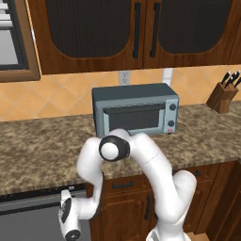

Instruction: Pick up the cup and bowl from the counter, place them in the dishwasher, and close the dishwasher door.

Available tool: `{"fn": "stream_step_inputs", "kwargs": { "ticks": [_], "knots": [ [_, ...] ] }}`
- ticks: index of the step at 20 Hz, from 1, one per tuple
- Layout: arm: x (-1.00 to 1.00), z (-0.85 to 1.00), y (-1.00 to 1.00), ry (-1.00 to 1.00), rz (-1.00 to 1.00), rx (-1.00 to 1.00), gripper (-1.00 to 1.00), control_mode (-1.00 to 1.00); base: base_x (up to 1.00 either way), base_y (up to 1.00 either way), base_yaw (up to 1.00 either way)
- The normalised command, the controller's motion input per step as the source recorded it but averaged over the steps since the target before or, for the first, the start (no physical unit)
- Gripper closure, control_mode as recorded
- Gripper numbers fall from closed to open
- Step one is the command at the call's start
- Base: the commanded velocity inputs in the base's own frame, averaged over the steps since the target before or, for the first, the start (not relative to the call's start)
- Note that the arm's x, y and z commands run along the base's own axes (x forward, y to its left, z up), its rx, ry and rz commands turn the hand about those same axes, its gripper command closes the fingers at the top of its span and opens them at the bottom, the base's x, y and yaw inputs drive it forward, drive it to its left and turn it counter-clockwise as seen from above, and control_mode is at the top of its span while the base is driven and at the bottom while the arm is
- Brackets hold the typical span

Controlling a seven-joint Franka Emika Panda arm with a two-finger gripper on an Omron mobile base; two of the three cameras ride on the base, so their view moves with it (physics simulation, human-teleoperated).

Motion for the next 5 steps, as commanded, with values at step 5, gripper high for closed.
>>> {"fn": "stream_step_inputs", "kwargs": {
  "ticks": [5],
  "knots": [
    [0.75, -0.22, -0.59, 0.00, 0.12, 0.00, -1.00, -1.00, 0.00, 0.00, 0.00]
  ]
}}
